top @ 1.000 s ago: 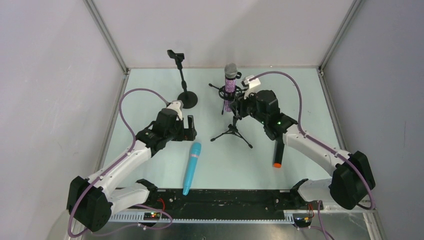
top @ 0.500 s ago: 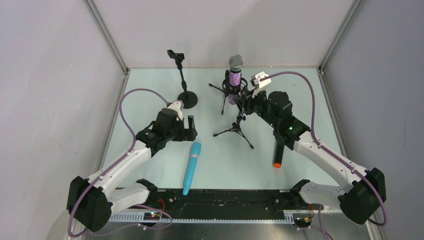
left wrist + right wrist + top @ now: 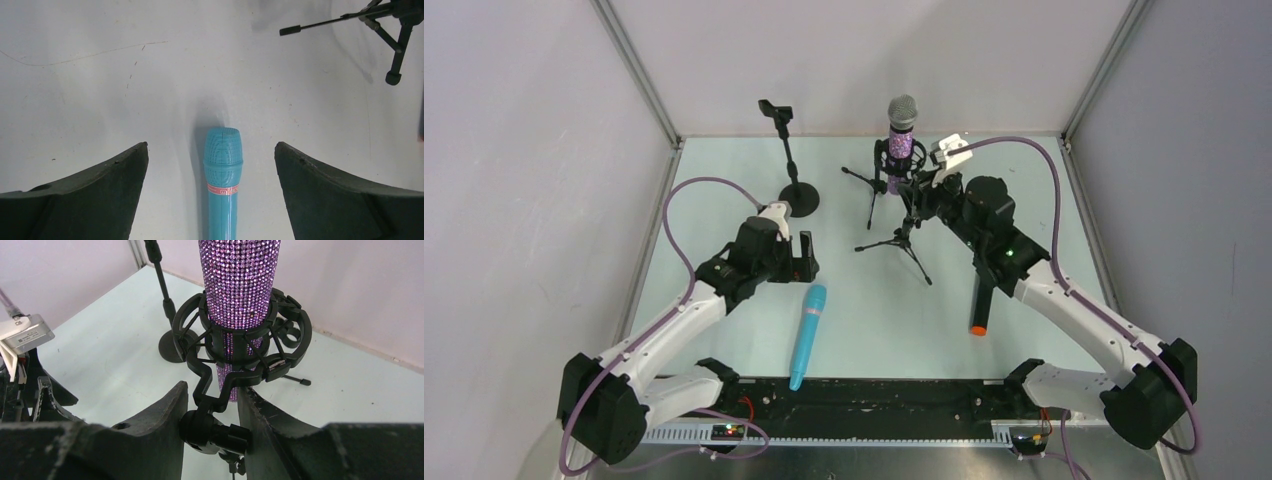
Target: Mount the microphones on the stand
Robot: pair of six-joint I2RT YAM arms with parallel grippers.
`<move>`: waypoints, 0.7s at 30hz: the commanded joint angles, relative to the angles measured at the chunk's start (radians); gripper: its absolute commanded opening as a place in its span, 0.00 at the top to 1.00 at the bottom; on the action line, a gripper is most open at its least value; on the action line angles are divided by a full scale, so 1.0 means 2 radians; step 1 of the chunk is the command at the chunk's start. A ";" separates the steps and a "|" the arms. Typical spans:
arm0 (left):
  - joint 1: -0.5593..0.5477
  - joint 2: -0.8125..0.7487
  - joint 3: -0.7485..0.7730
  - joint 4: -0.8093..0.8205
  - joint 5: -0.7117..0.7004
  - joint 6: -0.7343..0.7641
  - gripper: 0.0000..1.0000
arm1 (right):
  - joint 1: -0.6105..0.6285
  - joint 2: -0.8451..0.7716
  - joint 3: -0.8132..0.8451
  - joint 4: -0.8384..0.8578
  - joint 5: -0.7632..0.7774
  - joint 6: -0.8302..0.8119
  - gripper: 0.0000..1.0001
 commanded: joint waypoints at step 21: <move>-0.002 -0.056 0.017 0.009 0.010 0.017 0.00 | -0.161 -0.001 0.114 0.076 -0.048 -0.032 1.00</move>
